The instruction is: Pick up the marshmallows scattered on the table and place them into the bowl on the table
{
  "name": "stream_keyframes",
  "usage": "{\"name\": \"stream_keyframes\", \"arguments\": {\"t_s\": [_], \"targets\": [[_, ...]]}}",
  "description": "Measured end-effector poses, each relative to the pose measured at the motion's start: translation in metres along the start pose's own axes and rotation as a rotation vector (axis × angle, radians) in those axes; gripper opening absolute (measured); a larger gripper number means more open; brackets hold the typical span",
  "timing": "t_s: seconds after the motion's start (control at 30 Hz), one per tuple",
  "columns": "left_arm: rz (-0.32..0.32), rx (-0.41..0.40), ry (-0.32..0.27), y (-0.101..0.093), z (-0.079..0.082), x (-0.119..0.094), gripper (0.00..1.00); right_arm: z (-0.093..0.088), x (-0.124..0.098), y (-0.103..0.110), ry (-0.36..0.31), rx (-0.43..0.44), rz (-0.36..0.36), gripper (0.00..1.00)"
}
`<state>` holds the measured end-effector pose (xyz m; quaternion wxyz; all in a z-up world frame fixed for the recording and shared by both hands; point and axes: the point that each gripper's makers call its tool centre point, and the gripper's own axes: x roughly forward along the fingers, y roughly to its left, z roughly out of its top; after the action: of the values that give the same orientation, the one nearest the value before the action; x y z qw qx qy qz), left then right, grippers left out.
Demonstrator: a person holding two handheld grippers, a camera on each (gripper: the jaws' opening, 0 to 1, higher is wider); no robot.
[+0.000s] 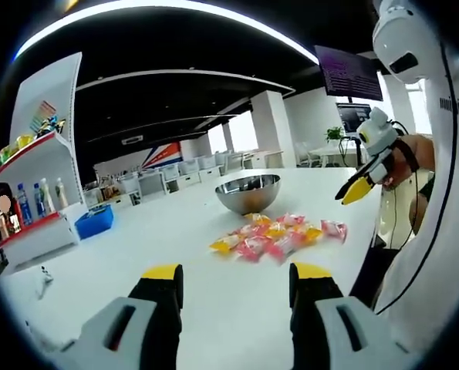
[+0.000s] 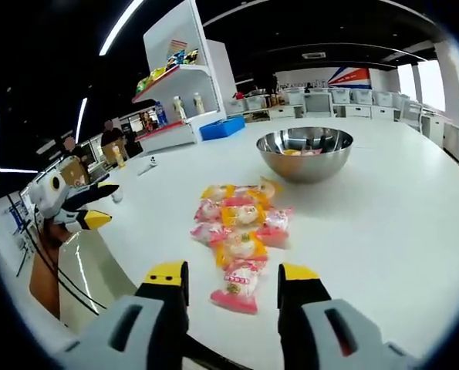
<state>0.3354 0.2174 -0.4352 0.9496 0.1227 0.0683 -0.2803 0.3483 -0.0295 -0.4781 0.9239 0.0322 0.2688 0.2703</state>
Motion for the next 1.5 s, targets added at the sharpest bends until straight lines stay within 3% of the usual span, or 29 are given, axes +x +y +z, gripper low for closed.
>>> {"name": "stream_keyframes", "arguments": {"t_s": [0.3, 0.6, 0.8, 1.1, 1.3, 1.5], "targets": [[-0.016, 0.017, -0.026, -0.006, 0.011, 0.001, 0.56, -0.004, 0.005, -0.003, -0.012, -0.010, -0.024, 0.46], [-0.020, 0.011, -0.021, -0.006, 0.006, 0.003, 0.56, -0.025, 0.029, 0.001, 0.032, 0.005, -0.032, 0.46], [-0.024, 0.004, -0.006, -0.006, 0.000, 0.005, 0.56, -0.024, 0.033, -0.002, 0.038, 0.012, -0.041, 0.44], [-0.009, -0.002, -0.023, -0.001, 0.003, 0.002, 0.56, -0.024, 0.033, -0.008, 0.047, 0.020, -0.066, 0.43], [-0.008, -0.002, -0.018, -0.001, 0.003, 0.002, 0.56, -0.029, 0.042, -0.004, 0.069, -0.014, -0.063, 0.42], [0.013, -0.009, -0.019, 0.004, 0.001, -0.007, 0.56, -0.037, 0.050, -0.001, 0.106, -0.052, -0.059, 0.34]]}}
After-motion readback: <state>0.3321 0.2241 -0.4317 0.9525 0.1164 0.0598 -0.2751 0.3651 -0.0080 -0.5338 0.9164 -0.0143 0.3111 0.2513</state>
